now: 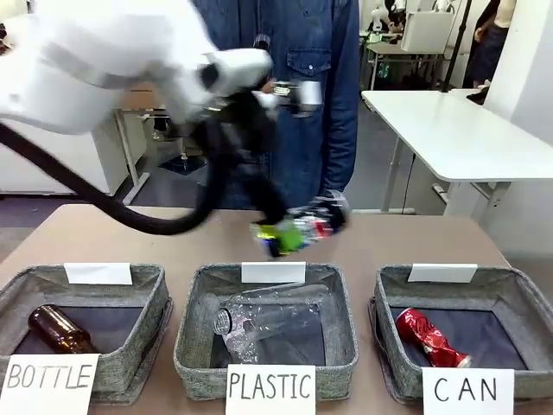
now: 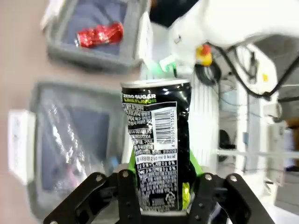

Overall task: Sort the can waste into the basket.
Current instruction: Pick up the can waste from the table and place it in the right Fabric basket.

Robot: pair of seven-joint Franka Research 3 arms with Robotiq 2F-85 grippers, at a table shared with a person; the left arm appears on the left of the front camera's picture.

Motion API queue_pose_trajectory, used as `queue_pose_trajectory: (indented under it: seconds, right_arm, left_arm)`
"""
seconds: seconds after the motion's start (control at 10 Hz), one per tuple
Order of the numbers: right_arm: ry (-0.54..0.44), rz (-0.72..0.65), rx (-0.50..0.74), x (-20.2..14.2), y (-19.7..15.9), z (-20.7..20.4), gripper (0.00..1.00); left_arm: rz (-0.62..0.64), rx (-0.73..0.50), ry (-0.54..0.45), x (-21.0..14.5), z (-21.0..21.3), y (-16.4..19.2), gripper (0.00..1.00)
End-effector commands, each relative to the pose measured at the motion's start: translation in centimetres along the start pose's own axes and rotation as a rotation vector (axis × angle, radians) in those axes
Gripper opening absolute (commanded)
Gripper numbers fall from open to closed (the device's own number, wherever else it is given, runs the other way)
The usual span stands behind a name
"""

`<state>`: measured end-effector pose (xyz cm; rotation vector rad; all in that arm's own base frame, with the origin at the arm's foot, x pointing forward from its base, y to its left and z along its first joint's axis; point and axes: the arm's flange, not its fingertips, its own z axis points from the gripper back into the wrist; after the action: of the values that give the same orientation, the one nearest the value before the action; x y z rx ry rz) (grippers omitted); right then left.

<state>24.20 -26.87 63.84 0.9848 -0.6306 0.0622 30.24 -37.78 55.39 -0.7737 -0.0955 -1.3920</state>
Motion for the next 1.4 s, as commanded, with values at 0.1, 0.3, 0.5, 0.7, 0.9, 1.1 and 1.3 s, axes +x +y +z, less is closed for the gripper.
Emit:
queue_pose_trajectory:
  seconds: [0.1, 0.3, 0.5, 0.7, 0.9, 1.1, 1.3]
  right_arm:
    - [0.001, 0.006, 0.004, -0.1, 0.2, 0.0, 1.00]
    - [0.001, 0.006, 0.004, -0.1, 0.2, 0.0, 1.00]
    - [0.001, 0.006, 0.004, -0.1, 0.2, 0.0, 1.00]
    - [0.001, 0.006, 0.004, -0.1, 0.2, 0.0, 1.00]
    - [0.001, 0.006, 0.004, -0.1, 0.2, 0.0, 1.00]
    - [0.001, 0.006, 0.004, -0.1, 0.2, 0.0, 1.00]
    - [0.001, 0.006, 0.004, -0.1, 0.2, 0.0, 1.00]
  left_arm:
    - [-0.126, 0.090, 0.065, 7.6, -9.9, 0.6, 0.42]
    - [-0.226, 0.152, 0.094, 13.1, -15.4, 0.4, 0.42]
    - [-0.284, 0.159, 0.102, 16.0, -19.1, 2.0, 0.42]
    - [-0.261, 0.182, 0.128, 17.0, -21.5, 2.7, 0.42]
    - [-0.255, 0.200, 0.145, 17.4, -22.2, 2.6, 0.42]
    - [-0.256, 0.212, 0.160, 17.5, -22.5, 2.6, 0.42]
    - [-0.258, 0.217, 0.183, 17.4, -22.5, 2.8, 1.00]
